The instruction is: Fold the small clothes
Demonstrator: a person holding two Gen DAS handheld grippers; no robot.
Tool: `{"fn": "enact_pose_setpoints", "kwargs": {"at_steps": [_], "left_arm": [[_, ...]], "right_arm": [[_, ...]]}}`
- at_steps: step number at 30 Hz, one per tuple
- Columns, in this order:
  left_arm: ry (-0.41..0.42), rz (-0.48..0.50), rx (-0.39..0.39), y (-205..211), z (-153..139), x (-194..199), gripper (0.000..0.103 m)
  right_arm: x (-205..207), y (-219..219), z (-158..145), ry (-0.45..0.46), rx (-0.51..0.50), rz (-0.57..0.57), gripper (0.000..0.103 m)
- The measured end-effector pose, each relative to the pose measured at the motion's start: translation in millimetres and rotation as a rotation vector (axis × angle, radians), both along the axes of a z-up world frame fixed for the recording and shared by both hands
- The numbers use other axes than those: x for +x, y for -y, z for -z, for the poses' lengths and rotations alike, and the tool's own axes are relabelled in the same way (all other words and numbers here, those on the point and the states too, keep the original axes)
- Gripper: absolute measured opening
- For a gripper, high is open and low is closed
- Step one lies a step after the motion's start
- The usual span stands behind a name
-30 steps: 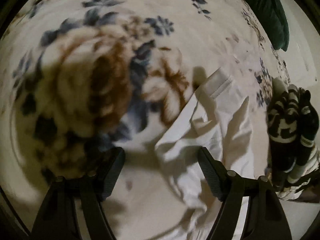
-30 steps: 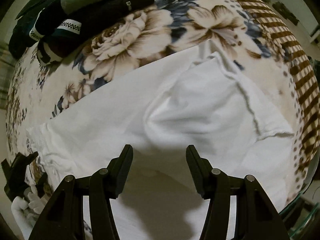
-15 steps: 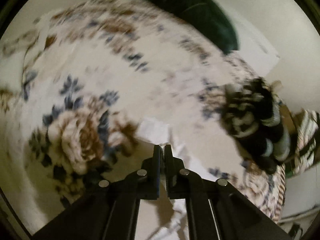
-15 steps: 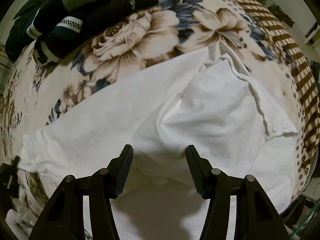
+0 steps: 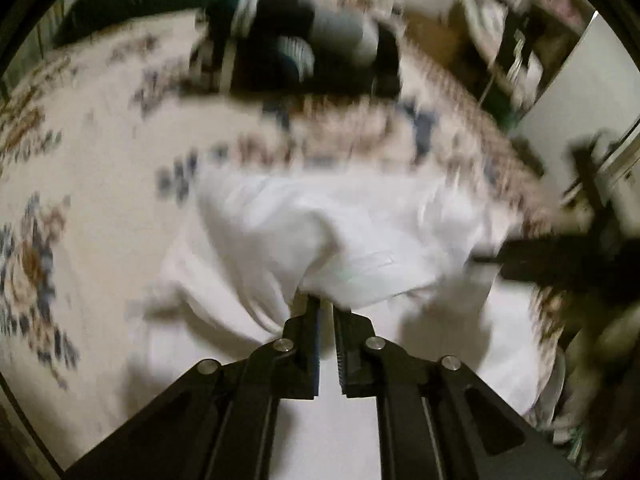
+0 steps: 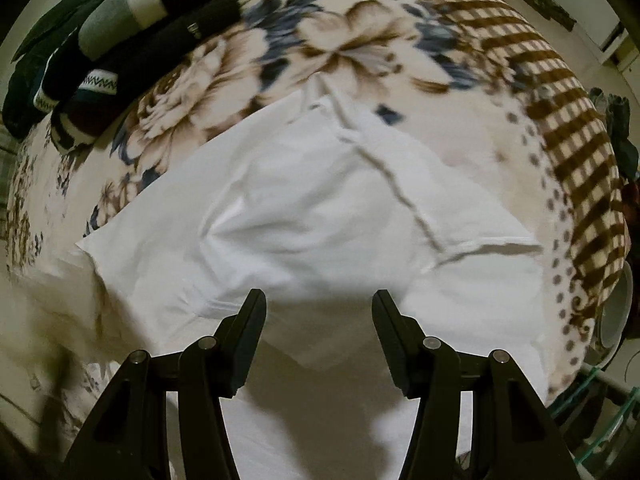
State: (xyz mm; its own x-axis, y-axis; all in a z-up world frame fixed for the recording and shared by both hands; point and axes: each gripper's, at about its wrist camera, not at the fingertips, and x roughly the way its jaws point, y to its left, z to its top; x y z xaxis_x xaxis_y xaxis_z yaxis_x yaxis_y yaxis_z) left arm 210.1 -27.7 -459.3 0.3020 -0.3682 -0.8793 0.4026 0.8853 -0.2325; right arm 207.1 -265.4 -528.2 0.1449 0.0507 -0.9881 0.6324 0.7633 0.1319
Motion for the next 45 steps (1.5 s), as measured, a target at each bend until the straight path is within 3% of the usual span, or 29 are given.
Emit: {"fn": "enact_pose_setpoints", "kwargs": {"at_steps": [2, 4, 5, 9, 13, 15, 18, 19, 20, 21, 26, 28, 30, 31, 32, 34, 39, 40, 41, 42, 45], "left_arm": [[-0.039, -0.036, -0.005, -16, 4, -6, 0.029], [-0.065, -0.086, -0.055, -37, 2, -7, 0.071], [-0.07, -0.109, -0.07, -43, 0, -7, 0.074], [-0.084, -0.256, -0.063, -77, 4, 7, 0.074], [-0.077, -0.379, -0.054, -96, 18, 36, 0.074], [-0.068, -0.4, -0.058, -94, 25, 53, 0.074], [-0.081, -0.394, 0.018, -87, 42, 72, 0.074], [-0.094, -0.391, 0.047, -86, 51, 78, 0.074], [-0.112, -0.391, 0.088, -86, 59, 82, 0.074], [-0.133, -0.387, 0.107, -87, 66, 86, 0.074], [-0.17, -0.389, 0.094, -105, 71, 89, 0.076], [-0.17, -0.394, 0.087, -108, 60, 84, 0.076], [-0.159, -0.415, 0.061, -112, 42, 69, 0.075], [-0.155, -0.422, 0.05, -113, 36, 62, 0.075], [-0.159, -0.431, 0.044, -113, 32, 54, 0.075], [-0.194, -0.449, 0.012, -112, 29, 36, 0.075], [-0.256, -0.471, 0.007, -102, 42, 16, 0.075], [-0.262, -0.478, 0.005, -100, 45, 14, 0.075], [-0.264, -0.483, 0.003, -99, 46, 16, 0.075], [-0.262, -0.484, 0.004, -99, 46, 17, 0.075], [-0.234, -0.479, 0.01, -101, 44, 21, 0.075]], "right_arm": [[-2, 5, -5, 0.007, 0.019, -0.008, 0.064], [-2, 5, -9, 0.034, 0.056, -0.031, 0.068], [1, 2, -10, 0.045, 0.08, -0.048, 0.068], [17, -28, -8, 0.103, 0.204, -0.144, 0.068], [42, -60, 14, 0.158, 0.369, -0.199, 0.068], [57, -75, 30, 0.133, 0.385, -0.231, 0.068], [71, -90, 50, 0.091, 0.42, -0.273, 0.063], [75, -94, 54, 0.078, 0.402, -0.29, 0.046], [75, -98, 55, 0.079, 0.388, -0.316, 0.015], [77, -101, 54, 0.069, 0.359, -0.335, 0.005], [79, -85, 33, 0.078, 0.147, -0.395, 0.002], [78, -68, 31, 0.074, 0.207, -0.357, 0.003], [73, -58, 34, 0.067, 0.344, -0.3, 0.007], [68, -56, 35, 0.061, 0.382, -0.272, 0.019], [61, -56, 36, 0.06, 0.424, -0.24, 0.04], [47, -55, 44, 0.066, 0.516, -0.166, 0.056], [25, -65, 88, 0.023, 0.695, 0.042, 0.056], [23, -67, 95, 0.03, 0.729, 0.087, 0.049], [22, -68, 97, 0.038, 0.724, 0.103, 0.018], [22, -69, 93, 0.042, 0.689, 0.102, 0.008], [29, -72, 61, 0.078, 0.508, -0.008, 0.008]]}}
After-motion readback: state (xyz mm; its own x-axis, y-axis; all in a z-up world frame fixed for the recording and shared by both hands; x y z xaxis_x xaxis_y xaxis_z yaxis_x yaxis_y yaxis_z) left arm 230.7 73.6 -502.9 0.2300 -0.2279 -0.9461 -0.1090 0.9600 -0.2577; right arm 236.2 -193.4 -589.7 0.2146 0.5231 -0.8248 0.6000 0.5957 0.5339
